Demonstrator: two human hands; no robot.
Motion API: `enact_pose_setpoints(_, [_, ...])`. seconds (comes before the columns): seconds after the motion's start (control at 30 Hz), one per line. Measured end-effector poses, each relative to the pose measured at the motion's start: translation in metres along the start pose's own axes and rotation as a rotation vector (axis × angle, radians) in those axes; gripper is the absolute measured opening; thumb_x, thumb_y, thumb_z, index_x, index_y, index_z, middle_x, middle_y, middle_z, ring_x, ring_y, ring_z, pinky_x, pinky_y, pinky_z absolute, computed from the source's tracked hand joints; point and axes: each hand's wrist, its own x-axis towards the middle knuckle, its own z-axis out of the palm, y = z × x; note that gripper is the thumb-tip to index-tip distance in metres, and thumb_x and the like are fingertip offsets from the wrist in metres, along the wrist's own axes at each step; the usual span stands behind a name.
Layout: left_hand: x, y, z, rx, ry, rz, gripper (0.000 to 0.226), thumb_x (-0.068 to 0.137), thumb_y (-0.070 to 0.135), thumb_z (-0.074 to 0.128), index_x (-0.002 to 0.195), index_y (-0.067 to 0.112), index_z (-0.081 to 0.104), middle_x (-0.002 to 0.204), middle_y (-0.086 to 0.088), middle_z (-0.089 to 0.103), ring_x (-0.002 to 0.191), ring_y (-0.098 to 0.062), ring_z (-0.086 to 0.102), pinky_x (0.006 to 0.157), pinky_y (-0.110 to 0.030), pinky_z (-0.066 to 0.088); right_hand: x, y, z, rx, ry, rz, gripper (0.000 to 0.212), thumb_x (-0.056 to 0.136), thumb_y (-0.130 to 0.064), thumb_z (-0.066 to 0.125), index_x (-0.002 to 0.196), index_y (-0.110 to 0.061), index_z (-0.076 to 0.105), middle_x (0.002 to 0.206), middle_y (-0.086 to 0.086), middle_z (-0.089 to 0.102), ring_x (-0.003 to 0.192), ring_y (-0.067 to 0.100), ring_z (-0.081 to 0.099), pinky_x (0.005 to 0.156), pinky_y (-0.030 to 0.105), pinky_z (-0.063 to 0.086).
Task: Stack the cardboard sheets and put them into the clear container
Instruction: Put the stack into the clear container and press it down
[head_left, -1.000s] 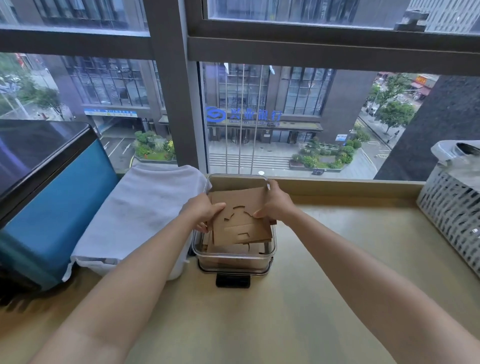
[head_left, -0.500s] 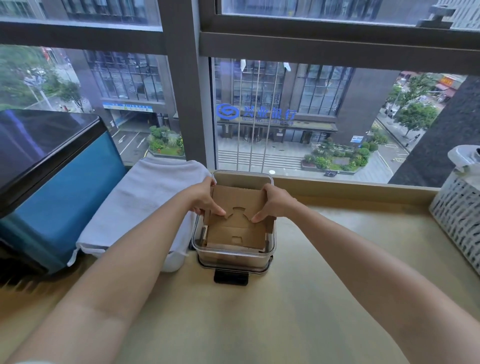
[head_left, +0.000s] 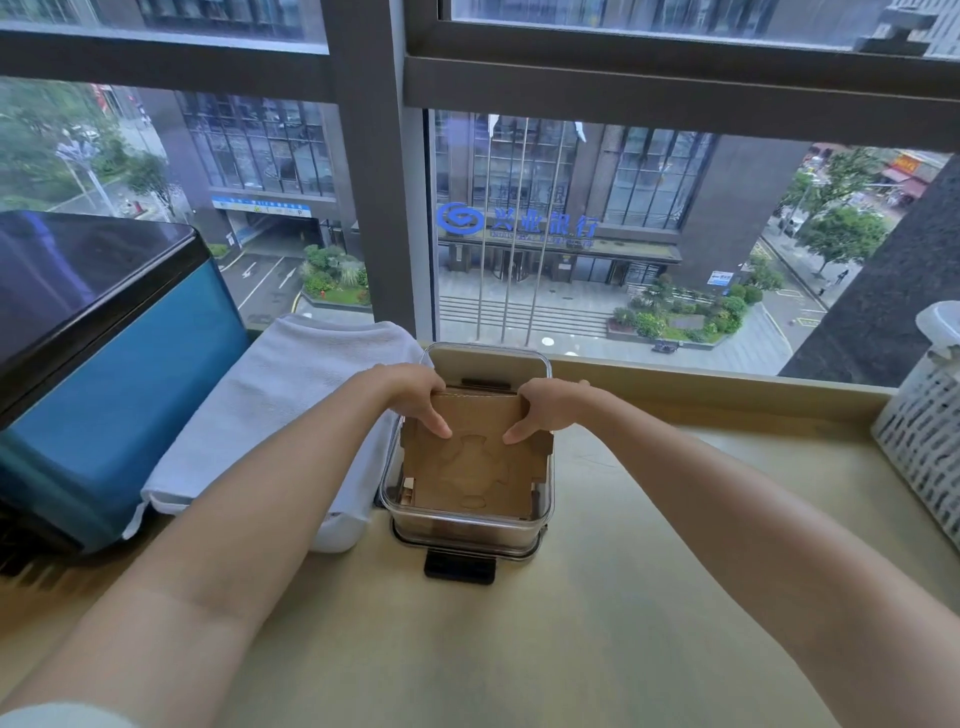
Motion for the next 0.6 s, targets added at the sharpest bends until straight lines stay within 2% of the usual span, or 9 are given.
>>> enact_pose_setpoints(0.07, [0.005,0.004,0.002,-0.066,-0.014,0.065,0.032,0.079,0.033,0.068,0.095,0.012,0.05,0.103,-0.007,0.054,0.089,-0.018,0.047,0.066,-0.021,0.038,0.003,-0.001,-0.002,-0.014,-0.04,-0.015,0.059,0.081,-0.047,0.062,0.124,-0.008,0.052,0.115,0.009,0.058,0.113,0.028,0.052,0.106,0.045,0.033])
enact_pose_setpoints(0.1, [0.008,0.007,0.003,-0.079,-0.019,0.091,0.032,0.079,0.029,0.068,0.099,0.01,0.052,0.106,-0.008,0.054,0.09,-0.017,0.047,0.067,-0.022,0.039,0.005,-0.001,-0.002,-0.016,-0.063,-0.027,0.06,0.081,-0.046,0.064,0.125,-0.007,0.052,0.111,0.009,0.058,0.106,0.027,0.053,0.105,0.043,0.037])
enact_pose_setpoints(0.2, [0.01,0.017,0.003,-0.099,-0.053,0.137,0.046,0.081,0.023,0.067,0.122,0.008,0.052,0.128,-0.01,0.054,0.103,-0.022,0.051,0.083,-0.028,0.042,0.008,-0.003,-0.002,-0.014,-0.111,-0.057,0.059,0.082,-0.04,0.065,0.127,-0.004,0.052,0.1,0.006,0.053,0.092,0.021,0.049,0.093,0.033,0.042])
enact_pose_setpoints(0.27, [0.013,0.017,0.001,-0.117,-0.093,0.137,0.054,0.082,0.024,0.066,0.13,0.009,0.048,0.136,-0.01,0.051,0.118,-0.027,0.051,0.091,-0.031,0.041,0.009,-0.003,-0.002,-0.01,-0.139,-0.063,0.059,0.083,-0.038,0.064,0.129,-0.005,0.05,0.107,0.008,0.057,0.098,0.024,0.053,0.092,0.031,0.042])
enact_pose_setpoints(0.37, [0.019,0.013,0.0,-0.133,-0.141,0.121,0.059,0.082,0.025,0.066,0.134,0.011,0.044,0.141,-0.01,0.048,0.126,-0.028,0.047,0.098,-0.032,0.04,0.013,-0.002,0.001,0.01,-0.166,-0.066,0.06,0.084,-0.036,0.063,0.133,-0.007,0.044,0.129,0.011,0.055,0.117,0.027,0.052,0.102,0.036,0.042])
enact_pose_setpoints(0.5, [0.026,0.013,0.001,-0.136,-0.176,0.1,0.063,0.082,0.025,0.066,0.138,0.014,0.041,0.145,-0.009,0.044,0.131,-0.028,0.042,0.104,-0.034,0.037,0.018,-0.002,0.005,-0.053,-0.169,-0.071,0.057,0.086,-0.036,0.061,0.131,-0.005,0.044,0.129,0.013,0.054,0.118,0.029,0.052,0.097,0.035,0.041])
enact_pose_setpoints(0.6, [0.031,0.015,0.003,-0.12,-0.202,0.092,0.063,0.081,0.024,0.067,0.138,0.014,0.041,0.144,-0.008,0.045,0.129,-0.028,0.044,0.103,-0.035,0.038,0.023,-0.005,0.008,-0.185,-0.164,-0.059,0.059,0.083,-0.044,0.061,0.128,-0.007,0.051,0.126,0.01,0.058,0.116,0.028,0.054,0.097,0.038,0.038])
